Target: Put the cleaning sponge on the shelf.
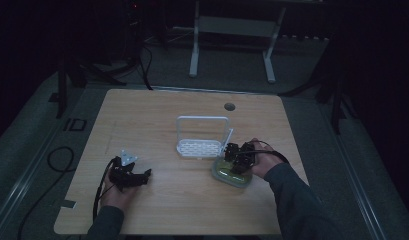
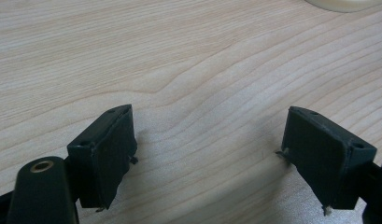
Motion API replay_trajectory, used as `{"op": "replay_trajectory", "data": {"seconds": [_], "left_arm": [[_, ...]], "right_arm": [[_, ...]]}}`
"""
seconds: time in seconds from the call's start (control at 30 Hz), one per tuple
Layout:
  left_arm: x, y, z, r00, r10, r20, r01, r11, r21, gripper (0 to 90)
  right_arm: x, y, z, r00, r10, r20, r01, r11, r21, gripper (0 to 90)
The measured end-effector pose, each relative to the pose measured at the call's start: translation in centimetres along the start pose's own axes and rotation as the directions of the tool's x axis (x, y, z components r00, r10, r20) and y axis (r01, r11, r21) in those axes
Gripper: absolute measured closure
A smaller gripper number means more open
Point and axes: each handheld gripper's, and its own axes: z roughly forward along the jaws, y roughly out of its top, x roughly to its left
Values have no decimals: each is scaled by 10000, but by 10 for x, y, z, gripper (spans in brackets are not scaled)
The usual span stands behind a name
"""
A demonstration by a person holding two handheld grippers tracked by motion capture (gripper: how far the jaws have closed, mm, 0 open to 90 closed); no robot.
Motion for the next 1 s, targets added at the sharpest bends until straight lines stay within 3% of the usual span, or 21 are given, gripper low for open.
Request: {"op": "replay_trajectory", "data": {"seconds": [0.6,1.0], "left_arm": [[0,0,0,10000,3,1,-3,10000,3,175],[0,0,0,10000,-2,2,2,10000,4,176]], "right_arm": [[4,18,-8,9929,-770,906,815,9955,-477,718],[10,32,-8,9857,-1264,1112,1328,9898,-524,719]]}}
